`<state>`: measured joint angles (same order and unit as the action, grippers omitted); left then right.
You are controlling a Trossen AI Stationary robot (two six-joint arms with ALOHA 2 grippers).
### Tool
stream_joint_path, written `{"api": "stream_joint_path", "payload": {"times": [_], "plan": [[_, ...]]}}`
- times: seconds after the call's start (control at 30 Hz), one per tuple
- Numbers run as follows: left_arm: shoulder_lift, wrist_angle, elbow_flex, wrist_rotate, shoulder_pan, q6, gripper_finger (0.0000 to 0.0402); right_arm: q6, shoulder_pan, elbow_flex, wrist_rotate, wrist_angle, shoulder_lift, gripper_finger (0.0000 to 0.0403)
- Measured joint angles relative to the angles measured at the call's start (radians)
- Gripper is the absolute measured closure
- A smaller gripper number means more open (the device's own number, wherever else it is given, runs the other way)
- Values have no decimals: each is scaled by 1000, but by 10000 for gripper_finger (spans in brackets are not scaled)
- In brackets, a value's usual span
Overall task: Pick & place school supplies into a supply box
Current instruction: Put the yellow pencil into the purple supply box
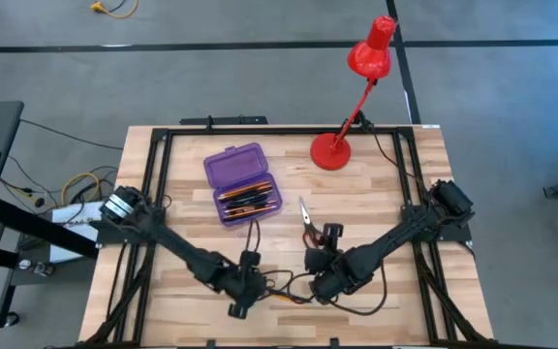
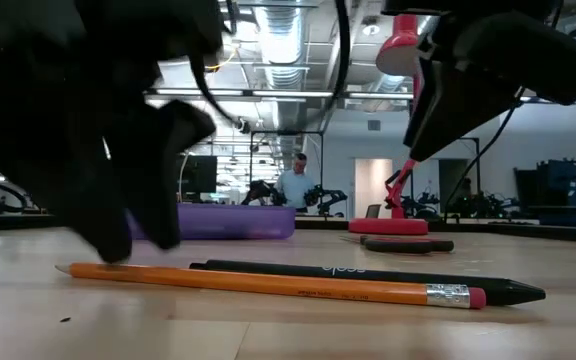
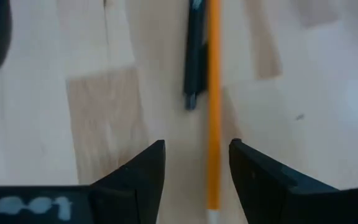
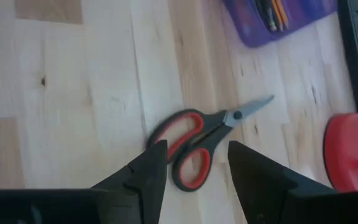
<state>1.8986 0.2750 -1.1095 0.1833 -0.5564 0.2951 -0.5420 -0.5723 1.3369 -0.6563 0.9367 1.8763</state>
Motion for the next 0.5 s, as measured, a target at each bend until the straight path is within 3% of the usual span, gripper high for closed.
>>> {"api": "stream_joint_path", "payload": {"times": [0.13, 0.27, 0.5], "plan": [[18, 2, 0, -72, 34, 4, 237, -25, -16, 0, -4, 16, 0, 242], [18, 2, 0, -75, 37, -11, 243, -48, -23, 0, -29, 42, 0, 245], [18, 67, -3, -55, 30, 13, 313, -63, -16, 0, -75, 60, 1, 251]]}}
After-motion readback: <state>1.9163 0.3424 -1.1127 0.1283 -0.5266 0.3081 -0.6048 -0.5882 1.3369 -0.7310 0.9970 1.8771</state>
